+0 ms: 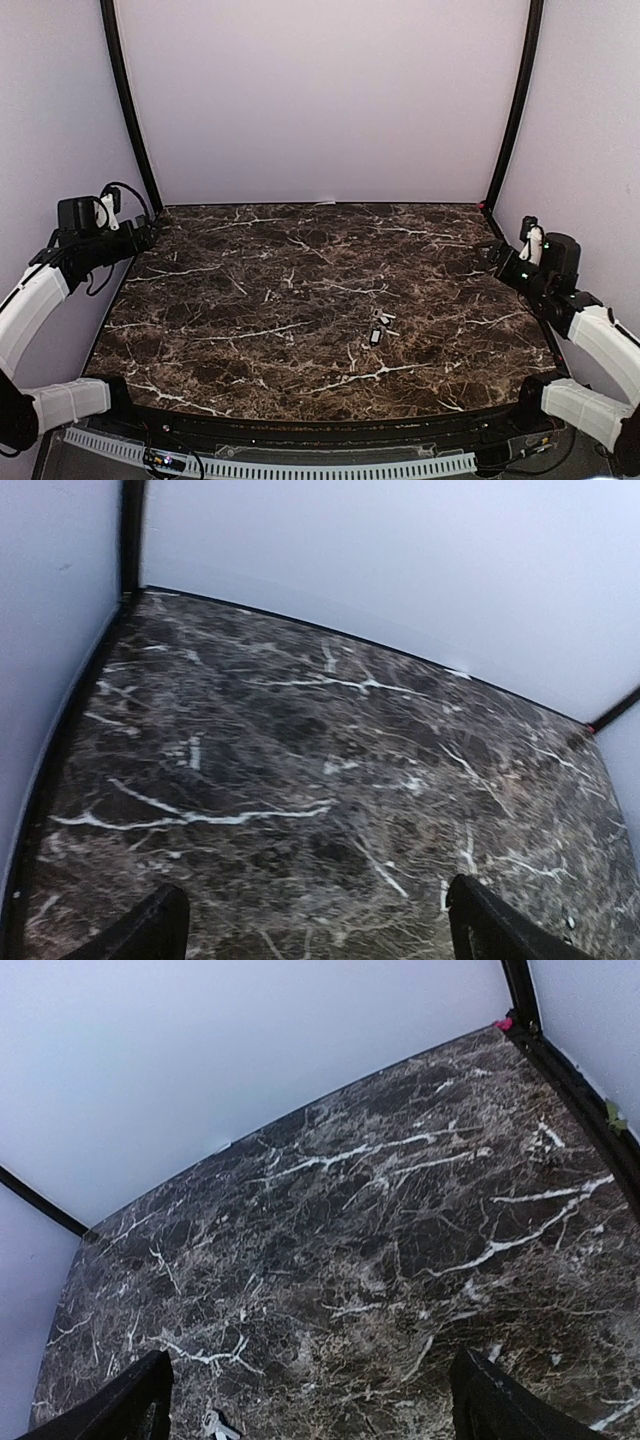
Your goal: Remove the keys from the keyring
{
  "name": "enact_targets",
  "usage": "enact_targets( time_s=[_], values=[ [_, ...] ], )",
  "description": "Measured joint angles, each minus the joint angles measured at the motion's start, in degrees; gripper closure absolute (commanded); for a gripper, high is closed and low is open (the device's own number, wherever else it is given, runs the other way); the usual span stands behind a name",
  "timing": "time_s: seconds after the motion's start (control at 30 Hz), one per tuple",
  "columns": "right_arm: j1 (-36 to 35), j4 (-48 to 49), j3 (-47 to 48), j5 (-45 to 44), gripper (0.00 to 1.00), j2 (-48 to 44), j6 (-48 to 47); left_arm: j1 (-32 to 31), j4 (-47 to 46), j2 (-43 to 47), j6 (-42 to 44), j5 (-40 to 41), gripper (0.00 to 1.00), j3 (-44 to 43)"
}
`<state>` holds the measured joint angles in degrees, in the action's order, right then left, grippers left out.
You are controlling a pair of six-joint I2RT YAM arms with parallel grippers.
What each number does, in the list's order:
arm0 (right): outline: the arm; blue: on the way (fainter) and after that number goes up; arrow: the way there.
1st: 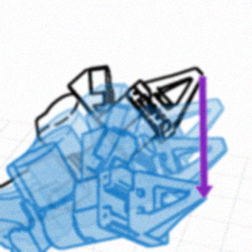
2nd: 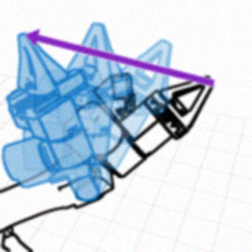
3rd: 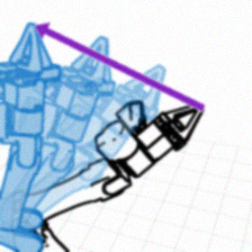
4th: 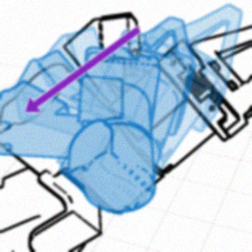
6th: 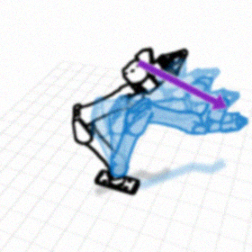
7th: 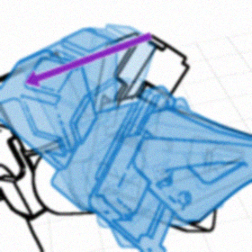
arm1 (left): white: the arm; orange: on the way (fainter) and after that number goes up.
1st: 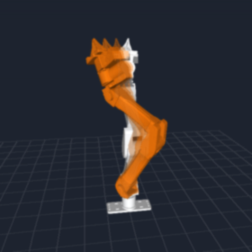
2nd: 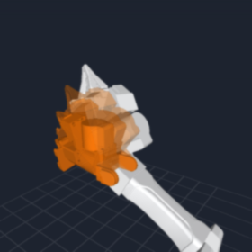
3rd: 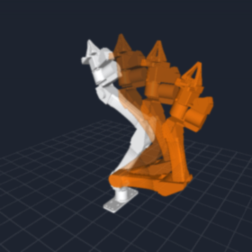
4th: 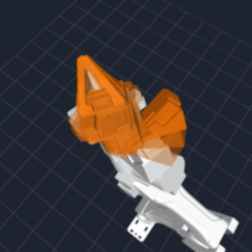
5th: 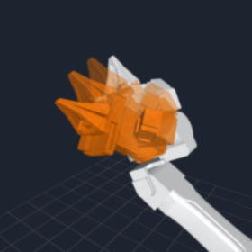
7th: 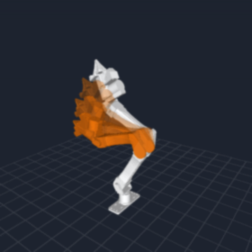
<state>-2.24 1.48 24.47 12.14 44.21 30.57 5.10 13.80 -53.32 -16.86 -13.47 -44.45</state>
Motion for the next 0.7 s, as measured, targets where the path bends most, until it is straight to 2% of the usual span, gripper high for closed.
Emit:
enact_targets(
  time_s=[0.13,0.27,0.4,0.53,0.7],
  values=[
    [-3.7,-0.4,0.7,0.8,0.05,5.8,0.3,-6.7,-1.3,-4.9,-0.1,-4.9,0.11,-2.2],
    [-10.2,1.0,3.0,1.0,0.17,14.1,0.8,-11.8,-2.0,-15.1,0.2,-10.6,0.11,-11.6],
    [-16.9,2.4,7.2,1.4,0.30,25.6,-0.2,-13.0,-5.8,-20.1,0.4,-14.7,0.11,-15.8],
    [-20.9,2.8,13.7,2.8,0.37,37.0,-1.1,-13.0,-6.4,-21.2,1.7,-15.0,0.11,-15.8],
    [-25.4,3.3,21.0,3.4,0.42,48.7,3.5,-13.0,-6.0,-21.2,4.5,-12.1,0.11,-15.7]
  ],
)
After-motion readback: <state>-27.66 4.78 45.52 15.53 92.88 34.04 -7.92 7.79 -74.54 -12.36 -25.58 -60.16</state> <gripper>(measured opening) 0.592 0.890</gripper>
